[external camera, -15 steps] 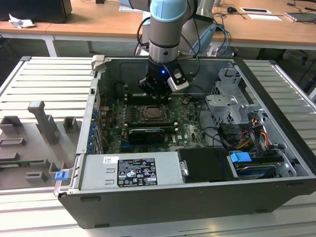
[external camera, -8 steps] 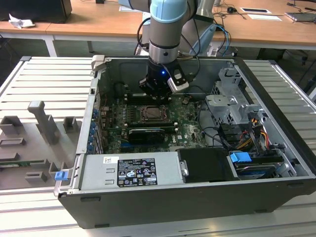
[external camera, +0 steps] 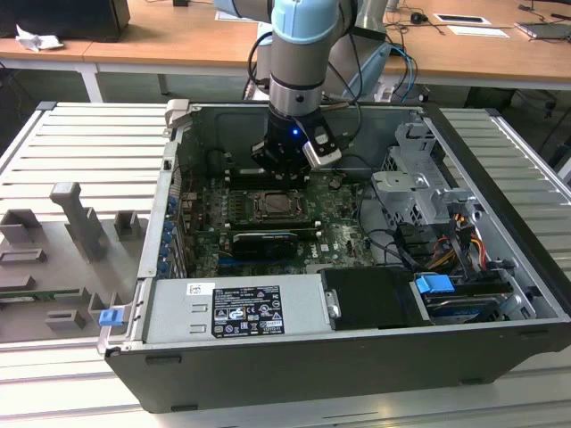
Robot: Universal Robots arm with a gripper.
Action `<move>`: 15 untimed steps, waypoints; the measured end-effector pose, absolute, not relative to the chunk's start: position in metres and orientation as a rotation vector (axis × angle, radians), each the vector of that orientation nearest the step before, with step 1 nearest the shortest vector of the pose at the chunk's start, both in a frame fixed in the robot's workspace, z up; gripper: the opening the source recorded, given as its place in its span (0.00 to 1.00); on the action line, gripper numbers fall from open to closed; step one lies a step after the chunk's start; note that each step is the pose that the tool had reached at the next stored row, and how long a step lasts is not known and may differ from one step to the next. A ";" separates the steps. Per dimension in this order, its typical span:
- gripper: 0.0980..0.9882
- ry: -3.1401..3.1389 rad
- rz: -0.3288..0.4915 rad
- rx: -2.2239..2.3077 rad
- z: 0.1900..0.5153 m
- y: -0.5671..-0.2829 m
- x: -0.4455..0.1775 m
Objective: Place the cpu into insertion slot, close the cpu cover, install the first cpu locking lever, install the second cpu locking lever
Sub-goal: 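Install the first cpu locking lever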
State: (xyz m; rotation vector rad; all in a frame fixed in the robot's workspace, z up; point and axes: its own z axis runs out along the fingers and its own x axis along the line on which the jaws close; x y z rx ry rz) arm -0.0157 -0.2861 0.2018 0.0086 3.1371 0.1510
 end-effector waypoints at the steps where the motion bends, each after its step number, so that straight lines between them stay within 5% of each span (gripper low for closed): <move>1: 0.01 3.137 0.152 0.009 0.202 -0.286 -0.016; 15: 0.01 3.137 0.153 0.009 0.213 -0.293 -0.016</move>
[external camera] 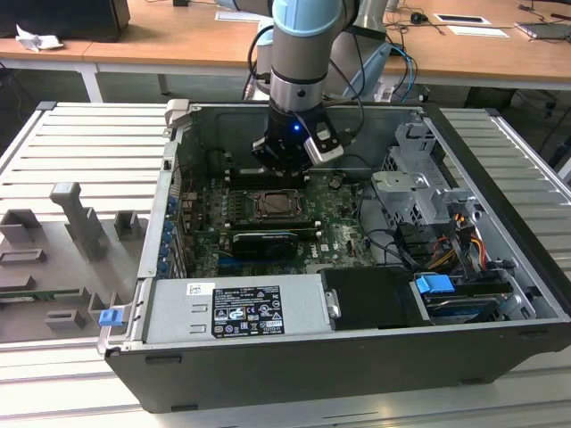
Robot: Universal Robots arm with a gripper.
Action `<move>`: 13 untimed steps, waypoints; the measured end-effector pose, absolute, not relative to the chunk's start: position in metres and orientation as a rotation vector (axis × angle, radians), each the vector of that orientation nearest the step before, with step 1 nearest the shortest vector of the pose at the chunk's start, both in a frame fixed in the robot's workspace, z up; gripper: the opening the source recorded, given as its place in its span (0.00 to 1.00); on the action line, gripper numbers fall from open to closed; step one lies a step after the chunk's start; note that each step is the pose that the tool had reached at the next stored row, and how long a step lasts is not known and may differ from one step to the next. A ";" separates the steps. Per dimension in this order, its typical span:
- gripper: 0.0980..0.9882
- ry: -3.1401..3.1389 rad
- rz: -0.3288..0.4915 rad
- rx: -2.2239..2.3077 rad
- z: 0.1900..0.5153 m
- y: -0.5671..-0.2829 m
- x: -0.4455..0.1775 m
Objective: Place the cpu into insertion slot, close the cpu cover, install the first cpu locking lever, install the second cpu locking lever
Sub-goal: 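Install the first cpu locking lever, then install the second cpu locking lever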
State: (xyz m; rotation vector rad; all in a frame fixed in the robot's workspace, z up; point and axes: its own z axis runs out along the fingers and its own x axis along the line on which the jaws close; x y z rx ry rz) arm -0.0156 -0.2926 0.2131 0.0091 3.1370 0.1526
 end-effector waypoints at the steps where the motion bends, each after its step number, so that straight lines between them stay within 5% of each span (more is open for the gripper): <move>1: 0.01 3.137 0.153 0.009 0.213 -0.293 -0.016; 13: 0.01 3.137 0.153 0.009 0.213 -0.304 -0.016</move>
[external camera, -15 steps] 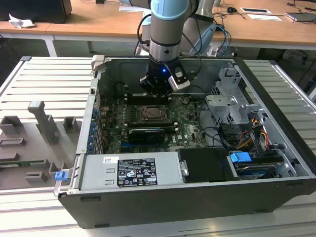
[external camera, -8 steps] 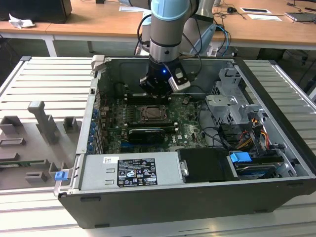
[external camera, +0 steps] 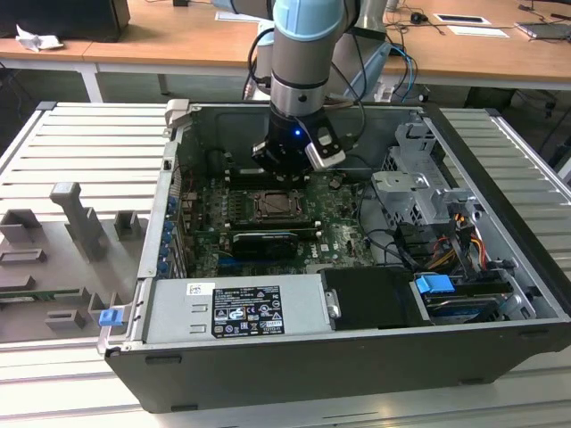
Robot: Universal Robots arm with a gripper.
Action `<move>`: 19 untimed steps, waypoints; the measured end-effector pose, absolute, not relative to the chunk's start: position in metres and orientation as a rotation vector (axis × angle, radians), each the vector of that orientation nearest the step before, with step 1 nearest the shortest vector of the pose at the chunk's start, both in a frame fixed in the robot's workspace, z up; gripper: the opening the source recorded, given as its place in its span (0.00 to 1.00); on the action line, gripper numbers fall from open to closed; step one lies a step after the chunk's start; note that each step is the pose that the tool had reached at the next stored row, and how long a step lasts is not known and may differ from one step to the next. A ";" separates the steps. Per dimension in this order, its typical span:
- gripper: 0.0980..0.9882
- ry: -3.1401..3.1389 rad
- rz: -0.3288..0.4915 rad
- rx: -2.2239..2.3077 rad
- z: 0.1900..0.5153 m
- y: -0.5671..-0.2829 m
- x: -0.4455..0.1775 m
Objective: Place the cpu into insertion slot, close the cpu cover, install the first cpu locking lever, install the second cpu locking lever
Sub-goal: 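Install the second cpu locking lever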
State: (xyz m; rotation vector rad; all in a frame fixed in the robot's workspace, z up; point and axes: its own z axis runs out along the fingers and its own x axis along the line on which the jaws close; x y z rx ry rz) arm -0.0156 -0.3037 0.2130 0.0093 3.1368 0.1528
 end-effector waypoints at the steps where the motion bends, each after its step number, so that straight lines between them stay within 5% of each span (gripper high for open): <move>1: 0.01 3.137 0.152 0.009 0.214 -0.304 -0.016; 19: 0.01 3.137 0.153 0.009 0.227 -0.319 -0.016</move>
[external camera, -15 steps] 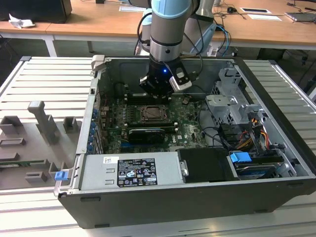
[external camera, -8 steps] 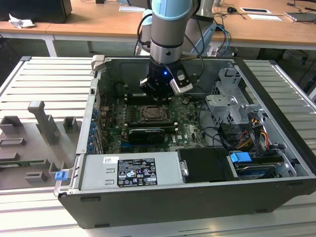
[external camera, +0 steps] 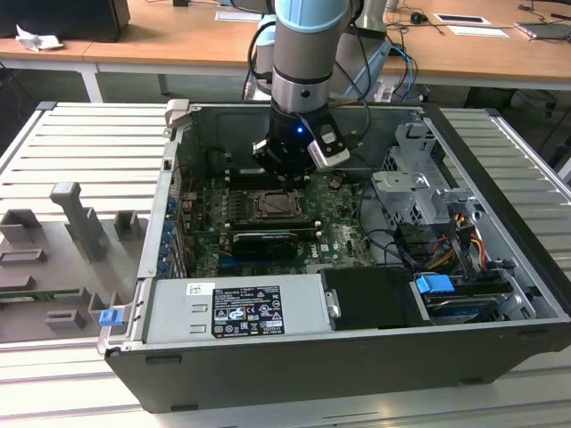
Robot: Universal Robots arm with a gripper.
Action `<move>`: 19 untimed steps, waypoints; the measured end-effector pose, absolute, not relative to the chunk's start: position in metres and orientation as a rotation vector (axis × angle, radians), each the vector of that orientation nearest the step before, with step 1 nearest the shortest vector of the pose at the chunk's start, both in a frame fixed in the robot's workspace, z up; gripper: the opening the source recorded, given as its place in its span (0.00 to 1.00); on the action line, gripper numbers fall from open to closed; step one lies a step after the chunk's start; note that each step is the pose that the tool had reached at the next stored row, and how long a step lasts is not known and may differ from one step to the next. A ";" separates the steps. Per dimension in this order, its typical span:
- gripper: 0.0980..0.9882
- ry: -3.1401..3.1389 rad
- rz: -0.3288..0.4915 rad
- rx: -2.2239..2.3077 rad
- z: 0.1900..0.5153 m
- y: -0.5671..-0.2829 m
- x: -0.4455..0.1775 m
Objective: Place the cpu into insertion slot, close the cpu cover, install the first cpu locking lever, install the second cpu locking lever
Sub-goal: 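Install the second cpu locking lever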
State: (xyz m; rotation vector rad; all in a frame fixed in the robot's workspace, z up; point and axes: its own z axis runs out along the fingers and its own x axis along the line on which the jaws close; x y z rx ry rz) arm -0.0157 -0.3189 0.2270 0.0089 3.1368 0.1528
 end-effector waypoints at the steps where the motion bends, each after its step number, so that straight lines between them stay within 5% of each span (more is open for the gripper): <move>1: 0.01 3.137 0.153 0.009 0.227 -0.320 -0.016; 19: 0.01 3.137 0.153 0.009 0.242 -0.342 -0.016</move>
